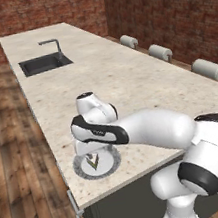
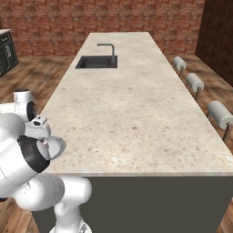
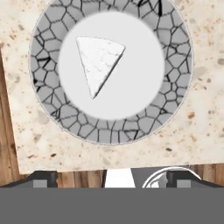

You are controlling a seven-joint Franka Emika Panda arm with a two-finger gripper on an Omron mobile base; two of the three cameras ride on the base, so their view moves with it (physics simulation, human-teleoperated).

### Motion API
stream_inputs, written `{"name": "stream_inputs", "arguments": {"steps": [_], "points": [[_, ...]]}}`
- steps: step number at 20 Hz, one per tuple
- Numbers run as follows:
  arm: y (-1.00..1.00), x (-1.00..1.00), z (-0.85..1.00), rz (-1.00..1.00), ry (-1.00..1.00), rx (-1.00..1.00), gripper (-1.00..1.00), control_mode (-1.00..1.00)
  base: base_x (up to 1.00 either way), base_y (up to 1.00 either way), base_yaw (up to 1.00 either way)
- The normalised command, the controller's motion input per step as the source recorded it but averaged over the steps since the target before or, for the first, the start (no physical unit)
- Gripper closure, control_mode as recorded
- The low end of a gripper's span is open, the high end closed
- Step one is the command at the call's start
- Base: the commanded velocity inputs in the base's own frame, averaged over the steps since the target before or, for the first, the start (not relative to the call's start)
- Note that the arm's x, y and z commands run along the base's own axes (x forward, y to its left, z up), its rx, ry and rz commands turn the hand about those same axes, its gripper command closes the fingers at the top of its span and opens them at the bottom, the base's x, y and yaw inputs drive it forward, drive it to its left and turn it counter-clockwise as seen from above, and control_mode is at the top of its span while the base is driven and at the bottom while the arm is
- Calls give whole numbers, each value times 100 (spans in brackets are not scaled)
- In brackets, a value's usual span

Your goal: Take the baked cake out of the oven and place it on the plate for cooling. Then close the oven door.

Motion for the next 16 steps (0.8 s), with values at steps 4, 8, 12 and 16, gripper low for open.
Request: {"name": "stream_inputs", "arguments": {"steps": [4,8,12,16], "points": [[-41,-50,15,0,-4,2,-100,-100,0,0,0],[-36,-39,10,0,-1,0,-100,-100,0,0,0],[-34,-28,3,0,0,0,-100,-100,0,0,0],[-24,-12,0,0,0,0,-100,-100,0,0,0]]}}
